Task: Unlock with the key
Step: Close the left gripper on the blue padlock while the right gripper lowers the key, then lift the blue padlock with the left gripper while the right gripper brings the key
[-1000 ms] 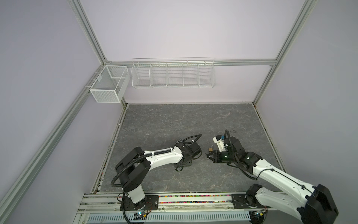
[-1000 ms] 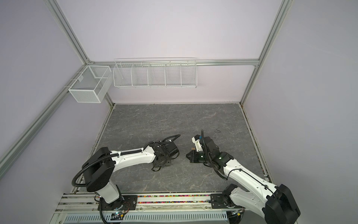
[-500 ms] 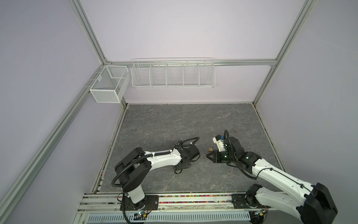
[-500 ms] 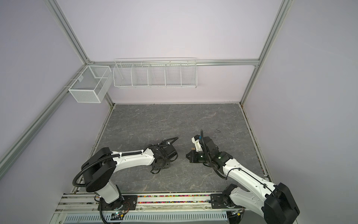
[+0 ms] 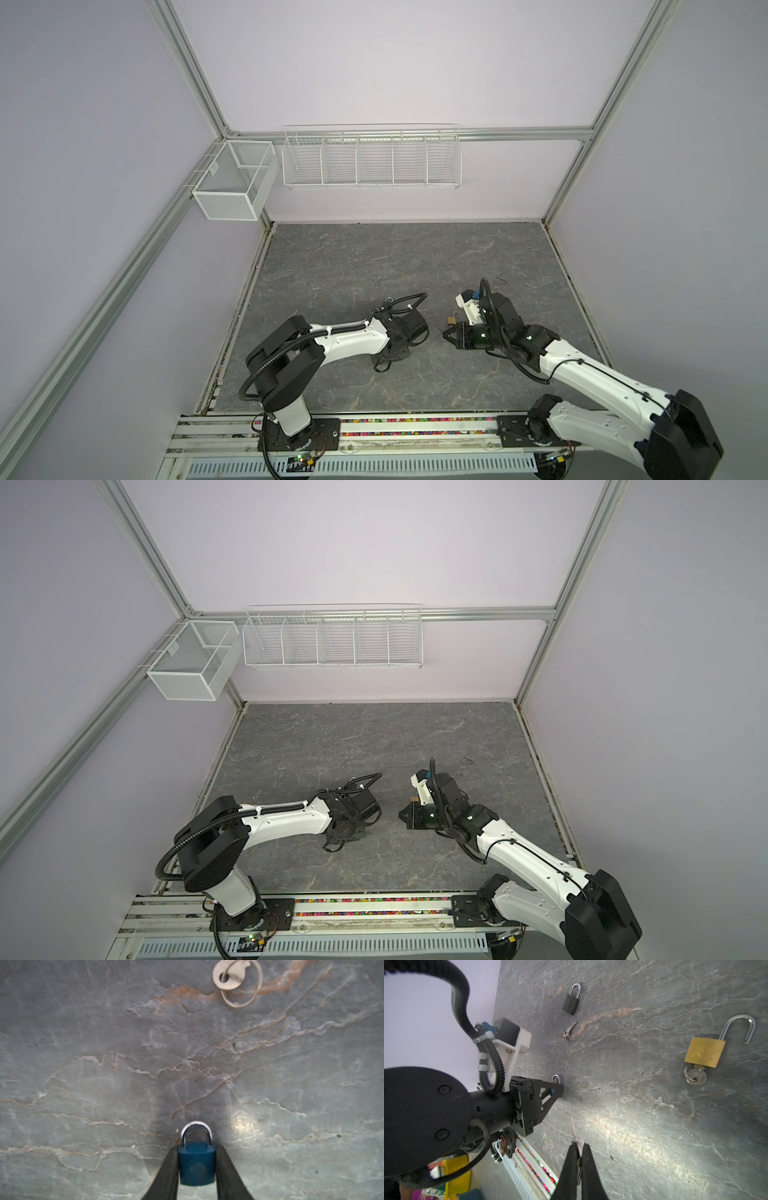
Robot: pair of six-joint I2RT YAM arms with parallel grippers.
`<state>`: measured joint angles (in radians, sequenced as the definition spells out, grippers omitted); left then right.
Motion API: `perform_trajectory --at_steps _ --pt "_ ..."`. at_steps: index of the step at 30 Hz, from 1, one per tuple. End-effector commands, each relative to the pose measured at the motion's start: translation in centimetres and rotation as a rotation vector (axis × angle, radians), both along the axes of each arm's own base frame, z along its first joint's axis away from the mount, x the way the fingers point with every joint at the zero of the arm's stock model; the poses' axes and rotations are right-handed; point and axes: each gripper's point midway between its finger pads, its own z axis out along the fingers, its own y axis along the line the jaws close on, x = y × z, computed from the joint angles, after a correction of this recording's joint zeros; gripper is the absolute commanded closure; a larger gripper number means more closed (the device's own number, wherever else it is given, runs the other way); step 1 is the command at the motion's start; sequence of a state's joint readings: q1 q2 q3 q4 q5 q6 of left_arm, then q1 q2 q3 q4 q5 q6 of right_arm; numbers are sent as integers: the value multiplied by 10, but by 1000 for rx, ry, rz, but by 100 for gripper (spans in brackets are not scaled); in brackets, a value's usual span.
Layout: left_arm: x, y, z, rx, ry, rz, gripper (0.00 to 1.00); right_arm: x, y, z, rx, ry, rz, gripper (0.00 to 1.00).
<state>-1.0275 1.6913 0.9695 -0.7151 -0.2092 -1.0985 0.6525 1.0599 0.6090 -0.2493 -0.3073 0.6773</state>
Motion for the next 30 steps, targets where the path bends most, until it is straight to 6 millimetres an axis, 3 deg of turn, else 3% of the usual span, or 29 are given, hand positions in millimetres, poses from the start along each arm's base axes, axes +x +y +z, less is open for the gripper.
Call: perform_trajectory --at_steps 1,7,14,18,23,30 --pt "-3 7 -4 1 13 15 73 -1 2 -2 4 0 8 94" --pt "3 4 13 -27 -29 31 80 -2 3 3 11 -18 21 94" --pt "34 -10 81 -187 -203 86 88 1 4 19 9 -77 9 94" --pt "51 -15 125 -279 -316 146 99 0 8 33 8 -146 -17 94" --pt "63 -18 168 -454 -408 280 100 1 17 54 26 -228 -64 94" --pt "68 -21 188 -720 -419 417 100 8 39 76 65 -308 -147 93"
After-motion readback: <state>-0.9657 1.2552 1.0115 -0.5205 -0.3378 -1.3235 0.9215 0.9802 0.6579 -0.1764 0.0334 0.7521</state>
